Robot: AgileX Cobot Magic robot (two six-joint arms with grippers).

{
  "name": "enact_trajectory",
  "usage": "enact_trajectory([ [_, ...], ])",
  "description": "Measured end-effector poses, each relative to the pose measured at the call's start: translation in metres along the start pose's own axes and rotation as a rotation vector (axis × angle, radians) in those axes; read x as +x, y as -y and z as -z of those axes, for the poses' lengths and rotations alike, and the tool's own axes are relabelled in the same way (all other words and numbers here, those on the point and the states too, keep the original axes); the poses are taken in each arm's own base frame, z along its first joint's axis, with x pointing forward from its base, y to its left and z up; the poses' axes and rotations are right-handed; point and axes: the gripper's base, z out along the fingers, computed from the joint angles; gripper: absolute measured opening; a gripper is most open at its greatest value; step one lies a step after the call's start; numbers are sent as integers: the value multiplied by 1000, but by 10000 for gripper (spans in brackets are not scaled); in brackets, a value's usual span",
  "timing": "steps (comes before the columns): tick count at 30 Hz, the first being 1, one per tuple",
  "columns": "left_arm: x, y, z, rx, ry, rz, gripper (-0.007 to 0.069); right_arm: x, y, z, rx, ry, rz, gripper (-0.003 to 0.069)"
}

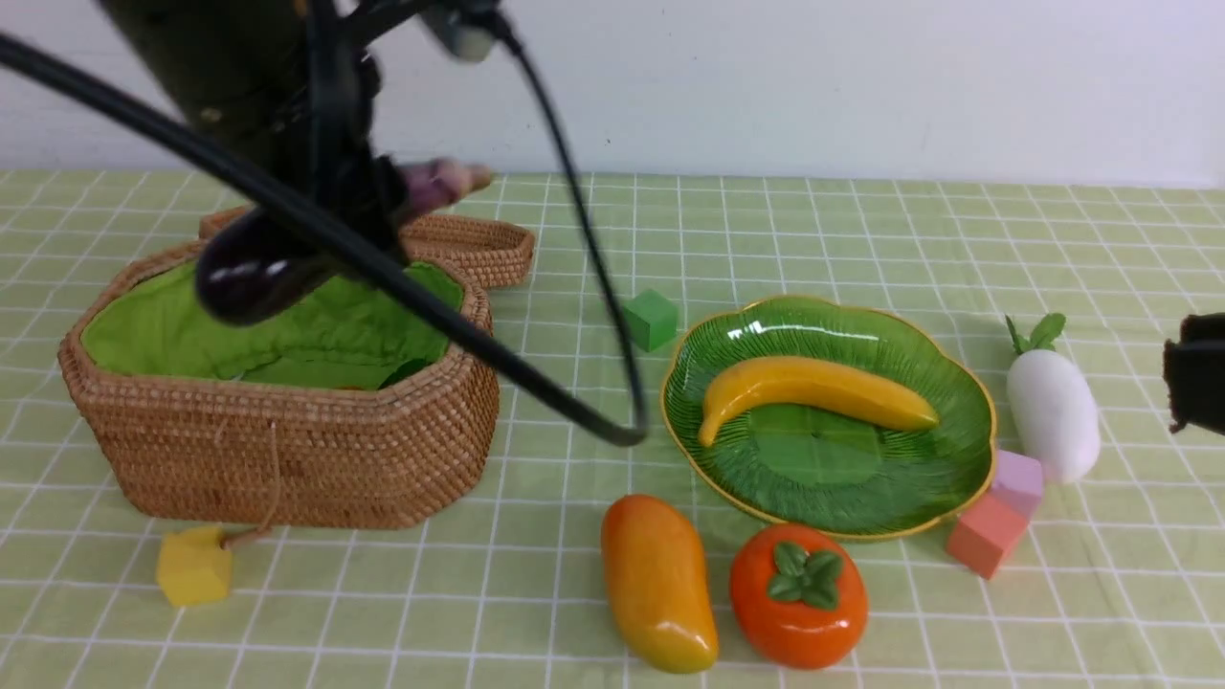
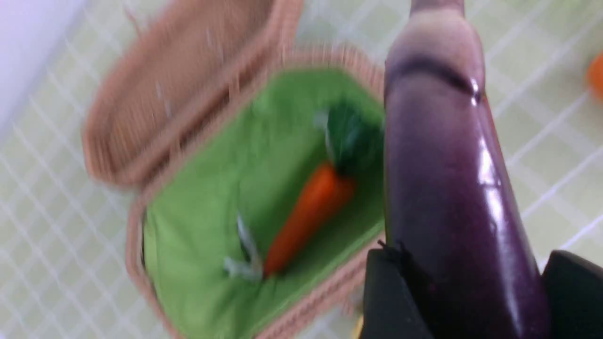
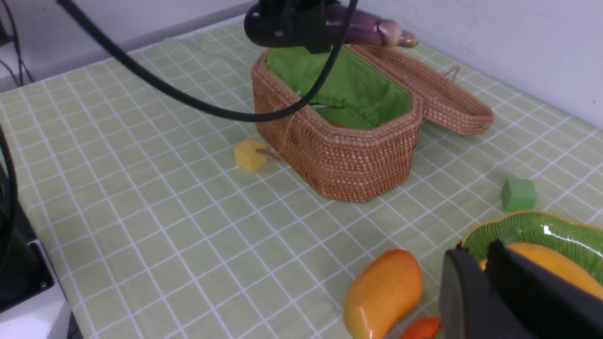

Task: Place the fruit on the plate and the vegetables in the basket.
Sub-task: Use the left arm to grab an eggplant and put it into the left basket

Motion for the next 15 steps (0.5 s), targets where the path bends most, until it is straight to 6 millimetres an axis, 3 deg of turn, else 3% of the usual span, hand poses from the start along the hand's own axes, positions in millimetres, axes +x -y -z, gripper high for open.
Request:
enact_trajectory([
  [3, 25, -29, -39, -60, -5, -1, 393, 0, -1, 0, -8, -2, 9, 85],
  [8, 37, -57, -89, -88, 39, -18, 393, -1, -2, 0, -17, 8, 3, 87],
  [11, 40, -62, -105, -90, 30, -36, 393, -2, -3, 0, -28, 17, -7, 87],
  [15, 41, -63, -111, -84, 20, -45, 393, -2, -3, 0, -33, 22, -12, 91],
])
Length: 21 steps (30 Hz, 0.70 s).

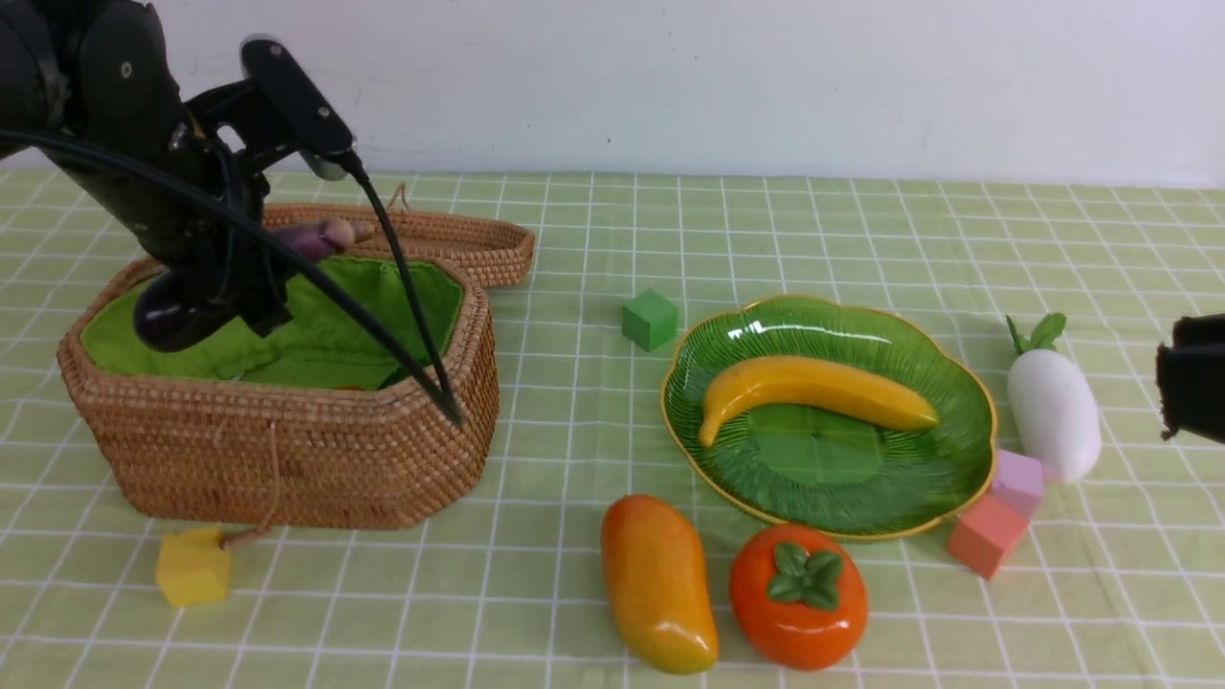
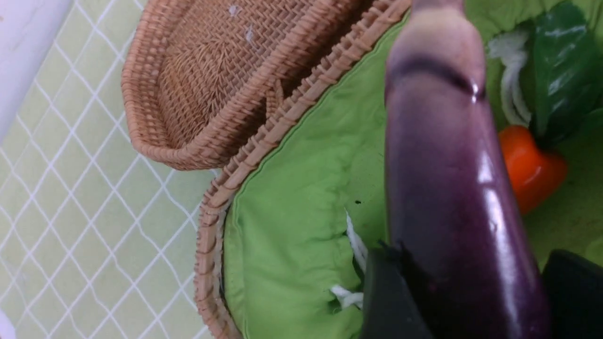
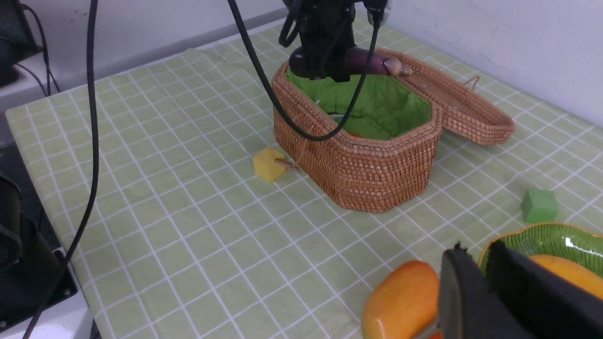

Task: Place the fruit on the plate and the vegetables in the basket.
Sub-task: Use the left arm to grab an eggplant and put it into the left basket, then use the right arm to grab a mango and put it into the right plate

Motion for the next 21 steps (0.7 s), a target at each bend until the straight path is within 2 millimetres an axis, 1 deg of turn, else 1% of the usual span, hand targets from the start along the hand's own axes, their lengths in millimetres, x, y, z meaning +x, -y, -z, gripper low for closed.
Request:
enact_trajectory([
  [1, 0, 0, 0, 0, 0, 0, 393, 0, 0, 0, -1, 1, -1, 91],
  [2, 0, 0, 1, -2, 3, 0, 414, 0, 0, 0, -1, 1, 0, 92],
  [3, 0, -1, 3, -7, 8, 7, 478, 0, 0, 0, -1, 1, 0, 94],
  [5, 0, -2, 9, -14, 15, 19, 566, 0, 0, 0, -1, 1, 1, 95],
  [7, 0, -2, 18, -17, 24, 41, 633, 0, 0, 0, -1, 1, 1, 95],
  [8, 1, -3, 26, -17, 35, 63, 653, 0, 0, 0, -1, 1, 1, 95],
  [9, 0, -3, 28, -18, 39, 67, 653, 0, 0, 0, -1, 1, 1, 95],
  [11, 0, -2, 54, -7, 89, 151, 651, -1, 0, 0, 0, 5, -6, 95],
  [12, 0, -2, 58, -5, 102, 164, 648, -1, 0, 0, 0, 5, -6, 95],
  [14, 0, 0, 80, 13, 159, 260, 592, -2, 1, -2, 1, 6, -33, 95],
  [15, 1, 2, 98, 34, 202, 354, 521, -2, 3, -3, 1, 0, -58, 95],
  [17, 5, 6, 128, 69, 249, 472, 372, -4, 7, -8, -1, -23, -91, 95],
  [18, 8, 9, 136, 82, 246, 504, 298, -5, 8, -9, -2, -36, -102, 95],
  [19, 13, 12, 148, 95, 249, 537, 200, -6, 10, -11, 0, -53, -111, 95],
  [21, 27, 23, 170, 108, 247, 570, 37, -8, 15, -16, 4, -106, -156, 95],
])
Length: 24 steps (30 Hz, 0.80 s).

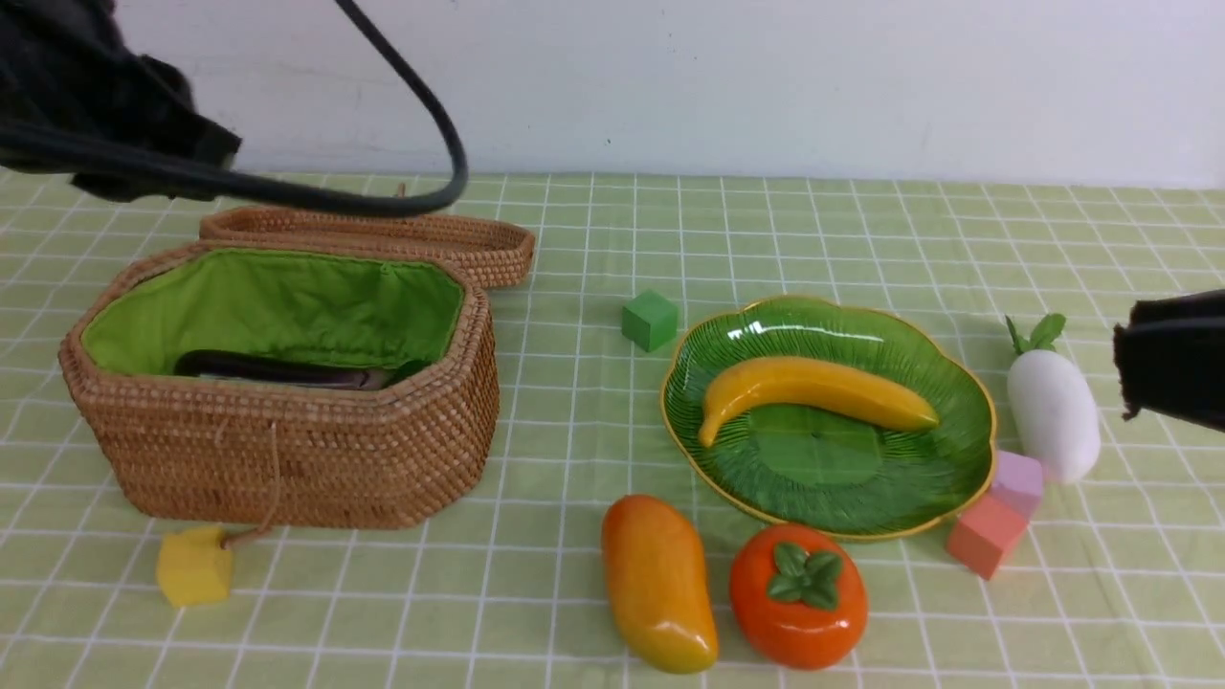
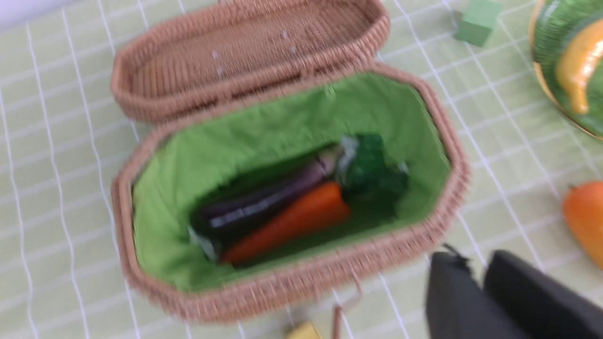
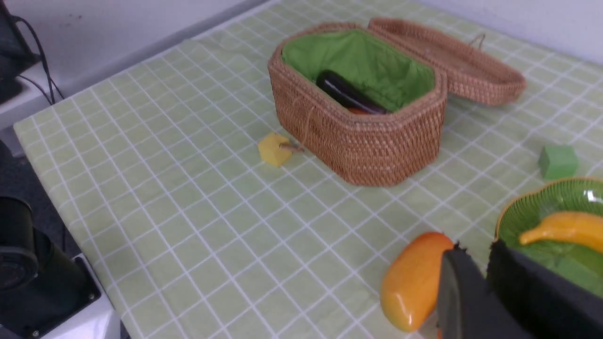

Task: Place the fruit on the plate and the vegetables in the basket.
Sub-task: Use the right arm to grab a mango and put it into the right plate

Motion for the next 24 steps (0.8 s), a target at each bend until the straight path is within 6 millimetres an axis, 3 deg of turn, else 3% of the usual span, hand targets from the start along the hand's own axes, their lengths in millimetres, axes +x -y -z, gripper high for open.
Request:
enact_trajectory([
  [2, 15, 5, 18, 9, 17, 18, -13, -3, 6, -5, 15, -47, -34, 95],
  [6, 63, 24, 46, 73, 92, 67, -13, -3, 28, -26, 79, -195, -142, 95],
  [7, 65, 24, 43, 73, 85, 66, -13, -3, 29, -27, 84, -201, -152, 95],
  [8, 87, 33, 50, 117, 115, 77, -13, -1, 38, -36, 114, -247, -186, 95],
  [10, 105, 41, 58, 154, 149, 78, -13, 0, 46, -44, 130, -284, -220, 95],
  [12, 139, 55, 65, 228, 195, 68, -13, 4, 57, -61, 143, -344, -280, 95],
  [15, 162, 64, 68, 278, 234, 54, -13, 8, 60, -76, 128, -392, -310, 95],
  [16, 176, 69, 68, 302, 263, 44, -13, 11, 57, -93, 98, -444, -313, 95],
  [18, 180, 71, 68, 306, 277, 37, -13, 15, 54, -104, 85, -486, -315, 95],
  [19, 188, 73, 69, 309, 306, 21, -13, 19, 46, -122, 66, -548, -301, 95],
  [24, 188, 73, 72, 298, 362, 13, -13, 25, 28, -157, 107, -667, -241, 98],
])
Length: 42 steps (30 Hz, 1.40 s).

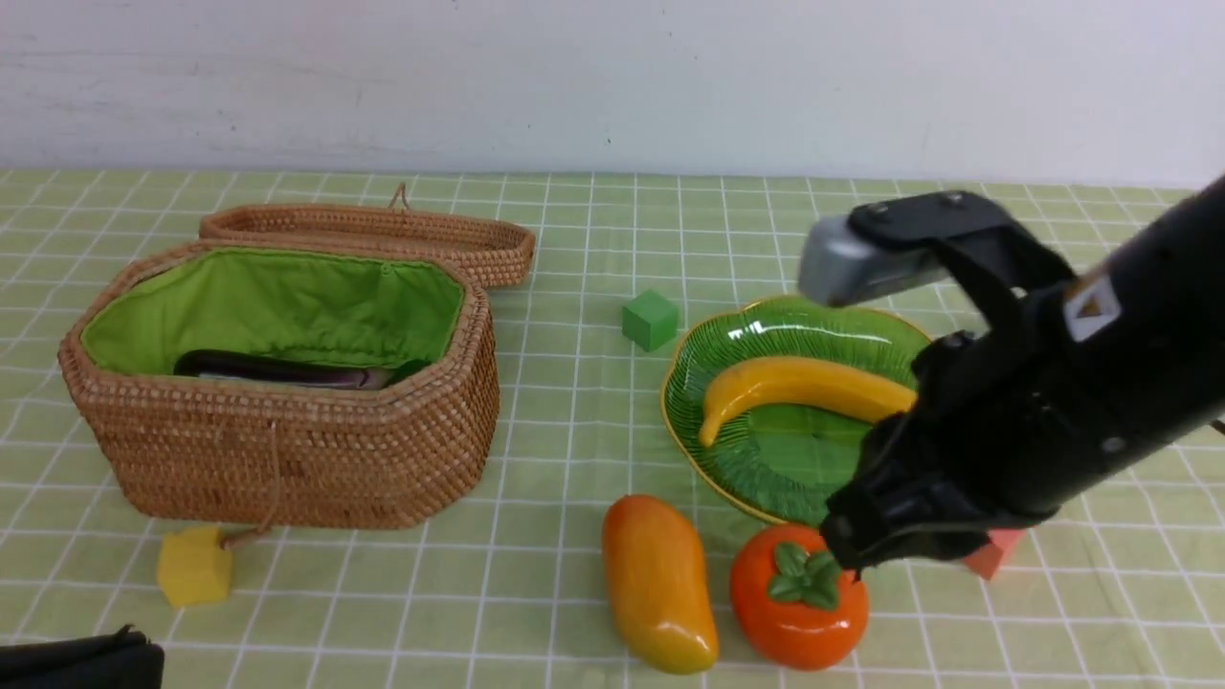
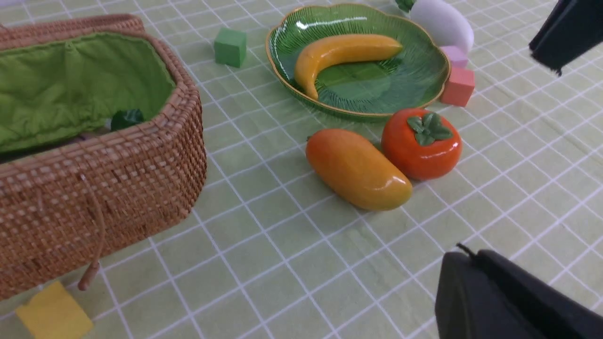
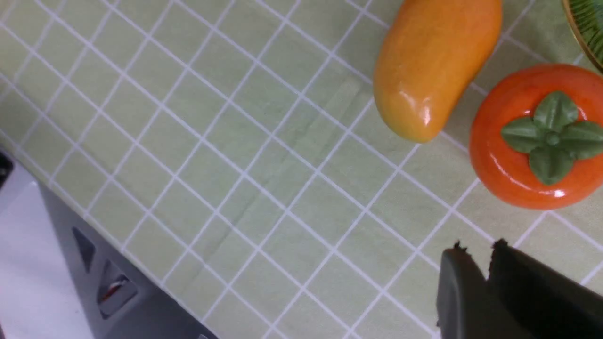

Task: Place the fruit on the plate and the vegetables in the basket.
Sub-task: Use the right arm to grab a mango and put it into the right plate

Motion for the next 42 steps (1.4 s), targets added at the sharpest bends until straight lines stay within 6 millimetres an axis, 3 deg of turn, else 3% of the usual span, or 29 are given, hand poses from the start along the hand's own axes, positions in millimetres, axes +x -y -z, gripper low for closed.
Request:
enact_trajectory([
  [5, -3, -1, 0, -13, 29, 2, -13, -6, -13, -23, 39, -35, 25, 118],
  [10, -4, -1, 0, -16, 40, 4, -13, -18, -18, -75, 52, -100, 11, 218],
  [14, -4, -1, 0, -15, 41, 5, -13, -36, -16, -109, 67, -123, -29, 387],
  [19, -4, -1, 0, -6, 46, 14, -13, -56, -7, -150, 141, -140, -75, 651],
  [23, -4, 0, 0, 0, 49, 20, -13, -64, 1, -166, 218, -137, -91, 672],
  [29, -5, 0, 0, 1, 50, 22, -13, -70, 10, -190, 281, -140, -125, 632],
  [42, -5, 0, 0, 6, 53, 27, -13, -72, 16, -206, 301, -154, -130, 597],
])
